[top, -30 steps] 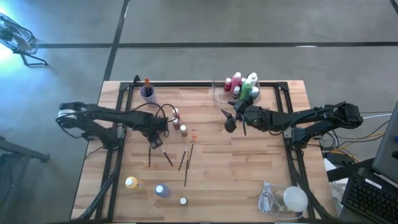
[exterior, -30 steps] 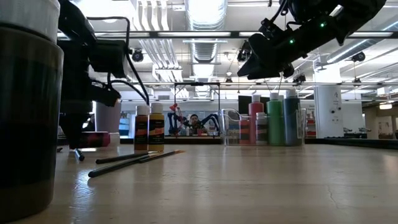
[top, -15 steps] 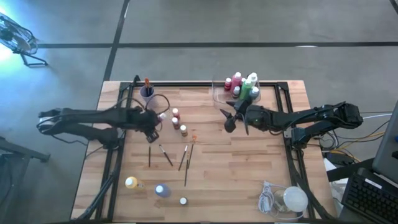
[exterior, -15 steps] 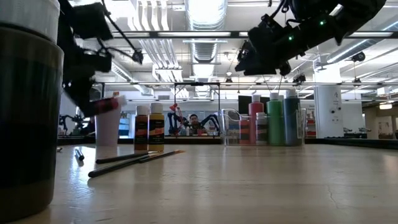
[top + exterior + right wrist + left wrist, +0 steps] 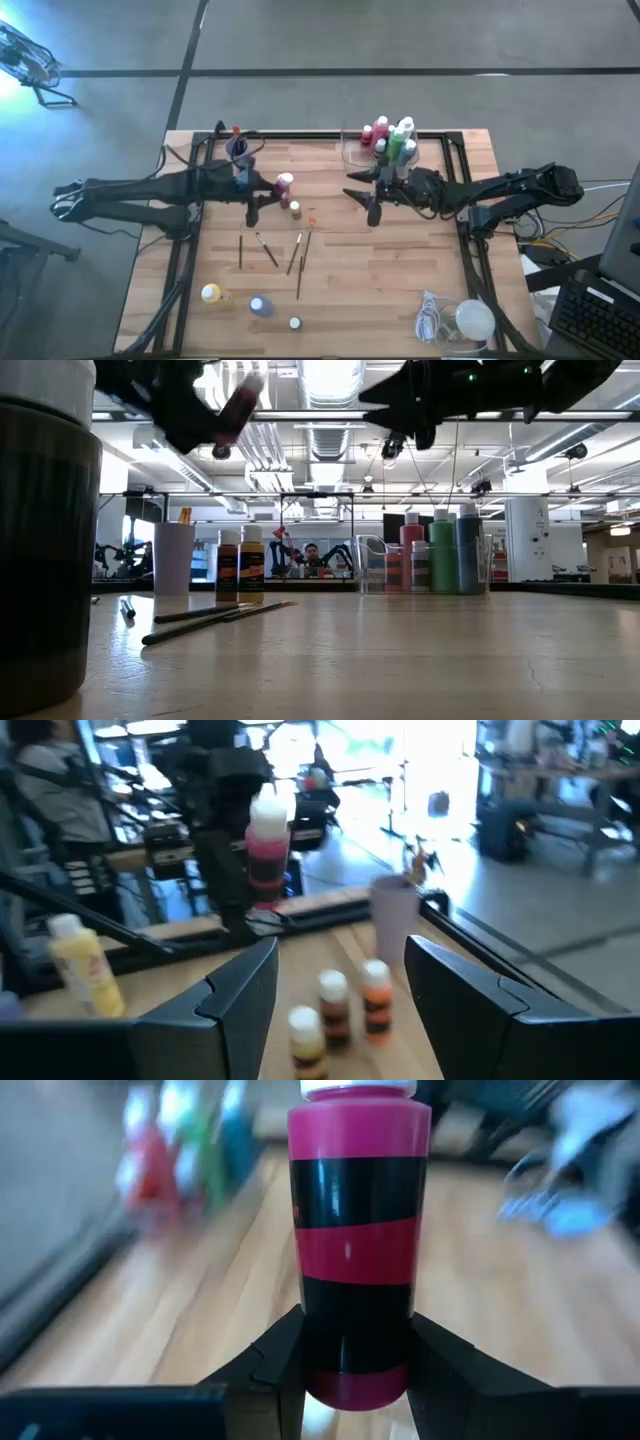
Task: Pick & Place Paint Supplies
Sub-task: Put the pink paint bottle into the transparent bin
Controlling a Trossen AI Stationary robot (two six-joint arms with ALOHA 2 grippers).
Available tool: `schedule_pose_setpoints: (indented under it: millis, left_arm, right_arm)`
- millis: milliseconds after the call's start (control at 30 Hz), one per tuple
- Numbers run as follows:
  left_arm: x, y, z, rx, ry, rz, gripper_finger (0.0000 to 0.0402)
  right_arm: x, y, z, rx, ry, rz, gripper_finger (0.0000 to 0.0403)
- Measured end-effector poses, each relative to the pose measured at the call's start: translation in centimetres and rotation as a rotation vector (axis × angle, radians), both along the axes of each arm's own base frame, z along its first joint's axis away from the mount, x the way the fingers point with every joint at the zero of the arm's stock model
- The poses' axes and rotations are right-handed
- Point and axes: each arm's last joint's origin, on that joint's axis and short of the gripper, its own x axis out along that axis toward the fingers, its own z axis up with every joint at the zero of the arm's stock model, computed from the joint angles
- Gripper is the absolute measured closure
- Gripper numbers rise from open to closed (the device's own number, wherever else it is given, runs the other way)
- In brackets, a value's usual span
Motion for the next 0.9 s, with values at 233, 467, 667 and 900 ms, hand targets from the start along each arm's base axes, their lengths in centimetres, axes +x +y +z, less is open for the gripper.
schedule_pose_setpoints:
  millis: [233,467,667,900]
  left_arm:
    - [2.4,0.0,0.0,0.031,-0.222,-0.152,0.0269]
    - [5.1,0.3,-2.1,0.033,-0.274,-0.187,0.0269]
    - [6.6,0.3,-3.0,0.054,-0.309,-0.252,0.0268]
    - [7.0,0.3,-3.1,0.071,-0.324,-0.257,0.0268]
  right_arm:
    - [0.7,2.2,2.2,-0.12,-0.047,0.08,0.0174]
    - [1.6,3.3,3.7,-0.182,-0.074,0.107,0.0165]
    - [3.9,3.5,2.8,-0.185,0.032,0.117,0.0158]
    - [5.6,3.9,3.7,-0.186,0.101,0.052,0.0162]
